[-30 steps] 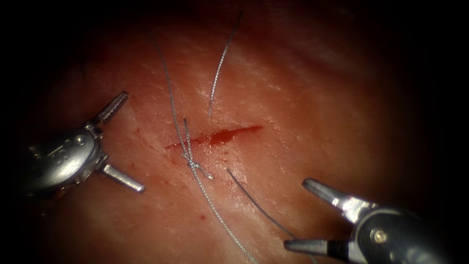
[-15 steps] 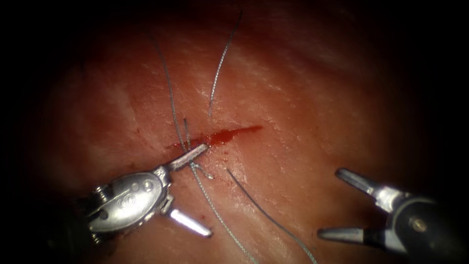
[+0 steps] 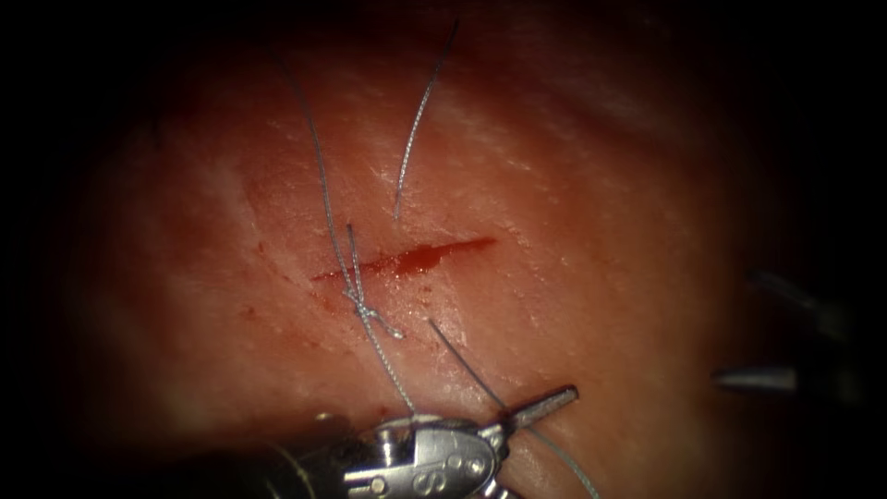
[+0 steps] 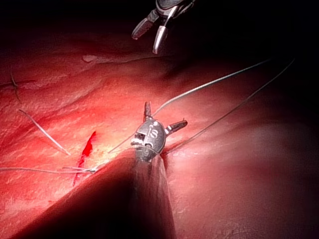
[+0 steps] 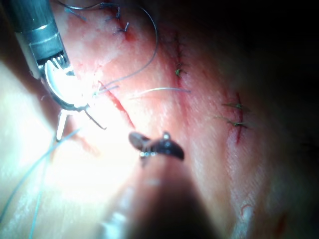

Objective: Wound Closure

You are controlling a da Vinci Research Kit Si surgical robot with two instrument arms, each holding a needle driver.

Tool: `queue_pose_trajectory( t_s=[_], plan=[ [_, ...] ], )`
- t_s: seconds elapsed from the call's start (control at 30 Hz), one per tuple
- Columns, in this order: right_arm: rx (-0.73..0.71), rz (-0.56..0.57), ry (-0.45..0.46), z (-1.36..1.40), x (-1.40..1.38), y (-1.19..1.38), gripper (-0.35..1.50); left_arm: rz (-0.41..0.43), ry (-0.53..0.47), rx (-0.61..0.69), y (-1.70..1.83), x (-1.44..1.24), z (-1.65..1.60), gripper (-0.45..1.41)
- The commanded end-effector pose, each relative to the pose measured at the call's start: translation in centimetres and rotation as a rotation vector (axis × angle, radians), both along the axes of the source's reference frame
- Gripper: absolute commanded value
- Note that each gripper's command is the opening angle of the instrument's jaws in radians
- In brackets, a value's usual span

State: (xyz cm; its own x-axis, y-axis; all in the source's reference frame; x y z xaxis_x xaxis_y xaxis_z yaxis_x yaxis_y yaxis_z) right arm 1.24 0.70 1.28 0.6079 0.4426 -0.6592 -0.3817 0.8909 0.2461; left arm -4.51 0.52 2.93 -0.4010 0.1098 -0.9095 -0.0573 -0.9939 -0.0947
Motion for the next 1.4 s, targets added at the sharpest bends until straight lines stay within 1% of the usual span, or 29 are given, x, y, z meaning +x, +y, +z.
queue_pose_trajectory(
  t_s=[0.03,0.07,0.1,0.27,0.3,0.33,0.37,0.43,0.47,0.5,0.63,0.7,0.73,0.77,0.8,0.83,0.87,0.97,1.0,1.03,1.07,1.13,1.23,1.27,1.3,1.4],
  plan=[
    [-0.005,0.001,0.002,0.06,0.06,0.06,1.31,0.001,0.016,-0.020,0.01,-0.07,0.05,0.74],
    [-0.005,0.001,0.002,0.06,0.06,0.06,1.31,0.001,0.016,-0.020,0.01,-0.07,0.05,0.74],
    [-0.006,0.002,0.001,0.07,0.07,0.06,1.31,-0.002,0.045,-0.046,0.00,-0.12,0.05,0.74],
    [-0.005,0.001,0.007,0.08,0.12,0.04,1.31,0.027,0.108,-0.111,-0.02,-0.23,0.02,0.74],
    [-0.005,0.002,0.008,0.09,0.15,0.03,1.31,0.037,0.117,-0.124,-0.03,-0.26,0.00,0.69],
    [-0.003,0.000,0.008,0.09,0.17,0.02,1.31,0.041,0.119,-0.129,-0.03,-0.26,-0.01,0.59],
    [-0.002,-0.002,0.009,0.10,0.19,0.01,1.31,0.045,0.122,-0.133,-0.04,-0.27,-0.02,0.41],
    [0.002,-0.008,0.012,0.12,0.22,-0.02,1.31,0.064,0.136,-0.139,-0.05,-0.27,-0.04,-0.18],
    [0.002,-0.008,0.012,0.12,0.22,-0.02,1.31,0.064,0.136,-0.139,-0.05,-0.27,-0.04,-0.18],
    [0.004,-0.011,0.010,0.14,0.26,-0.04,1.31,0.068,0.138,-0.142,-0.04,-0.26,-0.06,-0.45],
    [0.007,-0.014,0.011,0.18,0.32,-0.06,1.31,0.048,0.108,-0.142,0.03,-0.18,-0.11,-0.45],
    [0.017,-0.027,0.030,0.22,0.38,-0.07,1.31,0.014,0.063,-0.142,0.16,0.00,-0.17,-0.45],
    [0.017,-0.027,0.030,0.22,0.38,-0.07,1.31,0.014,0.063,-0.142,0.16,0.00,-0.17,-0.45],
    [0.033,-0.049,0.077,0.27,0.42,-0.03,1.31,0.001,0.039,-0.140,0.24,0.15,-0.19,-0.45],
    [0.036,-0.056,0.094,0.30,0.43,-0.01,1.31,-0.001,0.029,-0.138,0.29,0.26,-0.19,-0.45],
    [0.036,-0.056,0.094,0.30,0.43,-0.01,1.31,-0.001,0.029,-0.138,0.29,0.26,-0.19,-0.45],
    [0.008,-0.110,0.151,0.44,0.46,0.09,1.30,0.003,-0.014,-0.132,0.37,0.50,-0.15,-0.45],
    [-0.031,-0.157,0.237,0.64,0.47,0.26,1.30,0.037,-0.092,-0.121,0.44,0.73,-0.06,-0.45],
    [-0.061,-0.188,0.279,0.81,0.49,0.38,1.30,0.063,-0.146,-0.115,0.46,0.82,-0.01,-0.45],
    [-0.071,-0.212,0.311,0.95,0.52,0.46,1.30,0.092,-0.222,-0.116,0.50,0.90,0.05,-0.45],
    [-0.078,-0.230,0.326,1.04,0.54,0.49,1.30,0.101,-0.258,-0.104,0.51,0.93,0.07,-0.45],
    [-0.083,-0.249,0.349,1.14,0.60,0.50,1.30,0.111,-0.326,-0.102,0.56,1.00,0.10,-0.45],
    [-0.095,-0.278,0.382,1.27,0.73,0.43,1.28,0.136,-0.422,-0.084,0.66,1.14,0.15,-0.45],
    [-0.095,-0.278,0.382,1.27,0.73,0.43,1.28,0.136,-0.422,-0.084,0.66,1.14,0.15,-0.45],
    [-0.104,-0.292,0.398,1.34,0.84,0.36,1.28,0.143,-0.470,-0.072,0.72,1.20,0.18,-0.45],
    [-0.117,-0.313,0.420,1.41,1.01,0.23,1.28,0.147,-0.553,-0.027,0.88,1.30,0.14,-0.45]
  ],
)
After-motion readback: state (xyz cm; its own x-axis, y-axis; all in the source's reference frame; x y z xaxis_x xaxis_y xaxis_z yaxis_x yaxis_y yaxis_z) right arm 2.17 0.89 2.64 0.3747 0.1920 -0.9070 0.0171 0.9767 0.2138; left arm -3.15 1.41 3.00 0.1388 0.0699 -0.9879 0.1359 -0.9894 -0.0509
